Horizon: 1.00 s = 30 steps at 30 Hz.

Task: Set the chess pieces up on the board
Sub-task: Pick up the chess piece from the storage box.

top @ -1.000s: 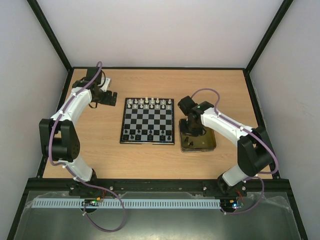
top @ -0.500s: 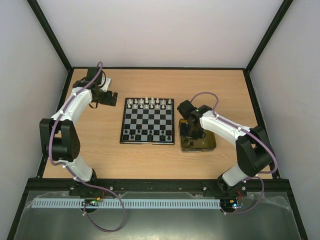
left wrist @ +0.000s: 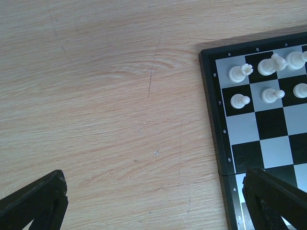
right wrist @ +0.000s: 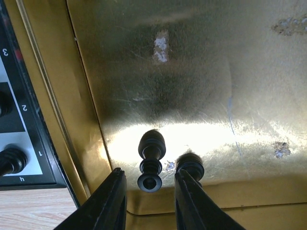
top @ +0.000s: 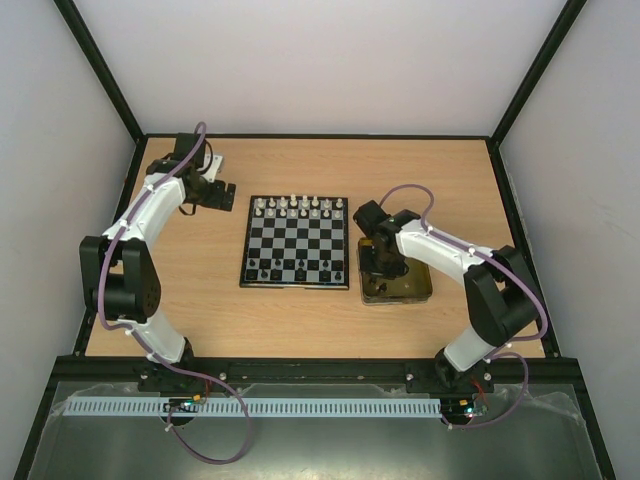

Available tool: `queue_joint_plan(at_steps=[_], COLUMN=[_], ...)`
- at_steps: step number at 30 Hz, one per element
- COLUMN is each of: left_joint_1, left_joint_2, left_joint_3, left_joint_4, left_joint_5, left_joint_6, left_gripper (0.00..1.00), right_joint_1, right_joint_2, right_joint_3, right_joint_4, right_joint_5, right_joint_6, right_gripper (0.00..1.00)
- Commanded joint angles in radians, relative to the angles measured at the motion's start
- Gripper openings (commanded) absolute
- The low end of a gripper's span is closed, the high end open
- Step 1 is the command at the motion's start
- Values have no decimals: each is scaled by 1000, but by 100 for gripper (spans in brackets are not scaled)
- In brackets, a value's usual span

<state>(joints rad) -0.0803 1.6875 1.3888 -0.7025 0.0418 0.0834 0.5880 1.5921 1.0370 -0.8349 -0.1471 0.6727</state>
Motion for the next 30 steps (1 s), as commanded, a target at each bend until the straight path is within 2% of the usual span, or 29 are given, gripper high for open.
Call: queue_joint_plan(at_steps=[1,30], left_joint_1=[-3,-3], left_joint_2=[14,7], left_joint_3=[21,15], left_joint_4=[-19,-18], left_joint_5=[-10,-20], left_joint_6=[4,11], left_gripper=[99,99], right_joint_1=[-11,-22], right_joint_2=[13,49], right_joint_3=[22,-21], right_joint_4=[5,53], right_joint_5=[21,-3], right_joint_6=[-12,-24], right_gripper=[27,23])
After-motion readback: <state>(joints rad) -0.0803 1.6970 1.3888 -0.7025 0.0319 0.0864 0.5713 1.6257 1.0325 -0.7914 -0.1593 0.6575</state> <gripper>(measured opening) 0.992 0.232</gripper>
